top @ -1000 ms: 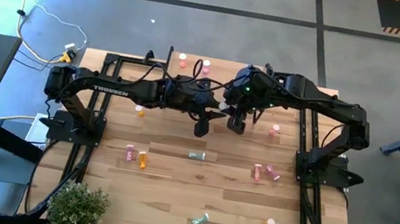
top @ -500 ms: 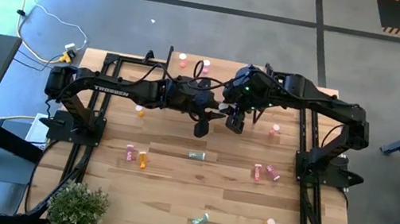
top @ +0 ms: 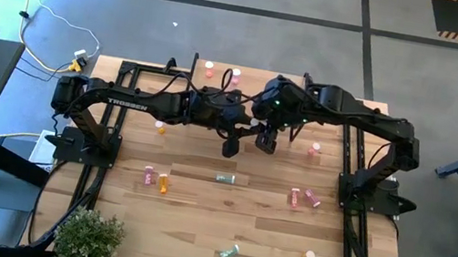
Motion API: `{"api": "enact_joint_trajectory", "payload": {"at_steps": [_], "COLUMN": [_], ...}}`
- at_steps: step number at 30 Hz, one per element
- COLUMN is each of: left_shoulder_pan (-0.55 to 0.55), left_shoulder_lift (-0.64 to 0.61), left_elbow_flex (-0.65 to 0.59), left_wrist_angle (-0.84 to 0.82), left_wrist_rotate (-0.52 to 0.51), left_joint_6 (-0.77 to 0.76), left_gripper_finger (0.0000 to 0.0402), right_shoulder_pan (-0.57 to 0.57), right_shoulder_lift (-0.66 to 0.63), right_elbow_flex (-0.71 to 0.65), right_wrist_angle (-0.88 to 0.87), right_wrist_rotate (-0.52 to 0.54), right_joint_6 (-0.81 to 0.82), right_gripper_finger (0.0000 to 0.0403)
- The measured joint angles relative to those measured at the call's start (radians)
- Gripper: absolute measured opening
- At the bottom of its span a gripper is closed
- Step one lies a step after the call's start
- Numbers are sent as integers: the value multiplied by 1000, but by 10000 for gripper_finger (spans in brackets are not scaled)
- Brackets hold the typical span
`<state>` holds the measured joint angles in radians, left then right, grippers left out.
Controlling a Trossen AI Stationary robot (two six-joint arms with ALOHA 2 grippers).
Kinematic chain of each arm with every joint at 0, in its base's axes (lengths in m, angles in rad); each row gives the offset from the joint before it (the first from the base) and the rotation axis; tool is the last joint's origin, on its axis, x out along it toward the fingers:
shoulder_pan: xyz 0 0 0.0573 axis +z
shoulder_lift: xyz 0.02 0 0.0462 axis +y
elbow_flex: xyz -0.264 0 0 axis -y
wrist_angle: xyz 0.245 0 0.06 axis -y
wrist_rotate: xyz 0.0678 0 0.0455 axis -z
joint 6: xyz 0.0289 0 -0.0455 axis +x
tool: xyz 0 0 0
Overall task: Pick and place medicine bottles onto shelf by color
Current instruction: Put the bottom left blue pill bottle on the shelf
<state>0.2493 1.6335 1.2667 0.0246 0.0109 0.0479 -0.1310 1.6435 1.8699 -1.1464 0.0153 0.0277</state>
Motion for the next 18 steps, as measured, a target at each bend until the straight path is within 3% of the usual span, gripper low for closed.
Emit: {"api": "enact_joint_trajectory", "payload": {"at_steps": [7, 14, 18], "left_shoulder_pan": [0, 0, 0], "left_shoulder_lift": [-1, -1, -1], "left_elbow_flex": [0, 1, 1], "left_wrist_angle": [-3, -5, -5], "left_wrist_rotate": [0, 0, 0], "left_joint_6": [0, -1, -2], "left_gripper_finger": [94, 94, 96], "right_shoulder_pan": [0, 0, 0], "right_shoulder_lift": [4, 4, 4], "right_elbow_flex": [0, 0, 0], "right_wrist_angle": [7, 6, 5], "right_wrist_rotate": [0, 4, 5], "right_joint_6": [0, -1, 2], "right_gripper_finger": [138, 88, 92]}}
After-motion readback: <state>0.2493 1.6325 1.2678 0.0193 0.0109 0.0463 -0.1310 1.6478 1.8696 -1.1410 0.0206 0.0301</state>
